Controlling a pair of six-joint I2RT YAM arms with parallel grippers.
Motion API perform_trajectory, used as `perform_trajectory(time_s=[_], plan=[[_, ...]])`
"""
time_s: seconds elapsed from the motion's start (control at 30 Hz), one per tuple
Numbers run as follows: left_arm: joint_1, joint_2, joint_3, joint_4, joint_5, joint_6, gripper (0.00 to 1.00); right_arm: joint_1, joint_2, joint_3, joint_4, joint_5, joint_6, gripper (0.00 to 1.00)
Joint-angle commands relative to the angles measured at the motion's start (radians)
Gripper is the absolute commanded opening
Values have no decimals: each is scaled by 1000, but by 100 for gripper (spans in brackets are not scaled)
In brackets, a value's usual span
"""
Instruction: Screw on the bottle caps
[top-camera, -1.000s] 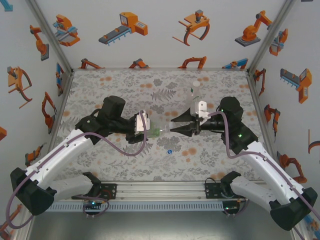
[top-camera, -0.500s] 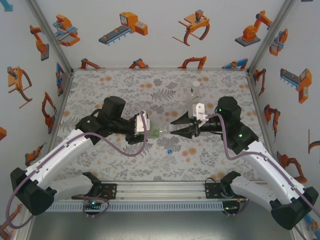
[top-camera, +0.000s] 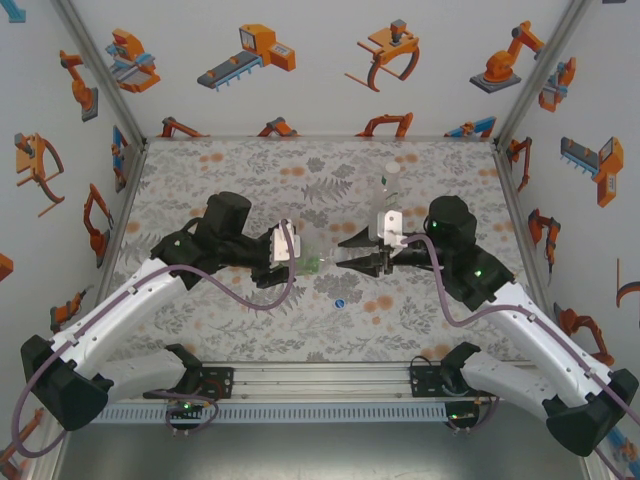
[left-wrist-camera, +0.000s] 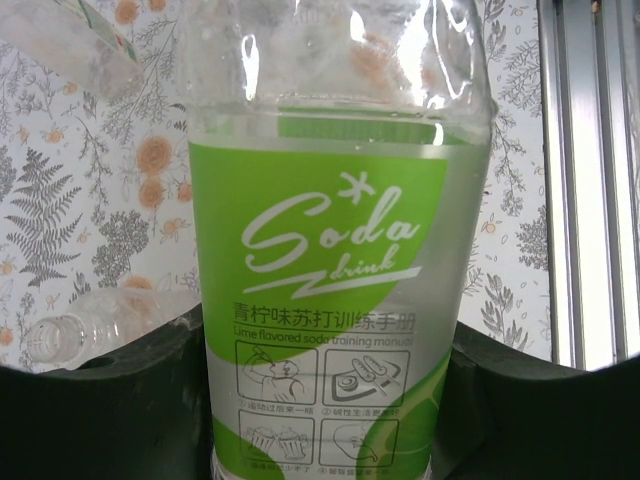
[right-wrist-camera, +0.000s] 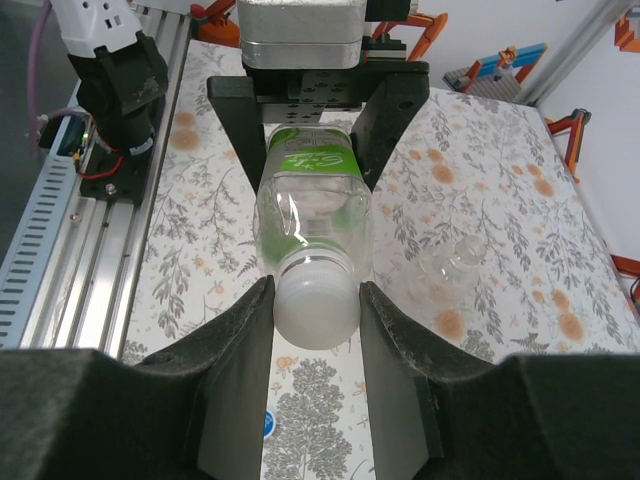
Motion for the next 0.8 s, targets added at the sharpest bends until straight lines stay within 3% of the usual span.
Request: perform_trajectory(time_s=[0.0, 0.27, 0.57, 0.77], plan=[[6, -20, 26, 79, 40, -28, 0, 27, 7, 9, -15, -3, -15, 14], [7, -34, 18, 79, 59, -7, 0, 37, 15, 27, -42, -11, -11, 13], [6, -73, -18, 101, 190, 31, 0, 45, -7, 6, 53, -51, 39, 9], [6, -72, -16, 106, 159, 25, 0, 45, -5, -6, 90, -19, 119, 8]])
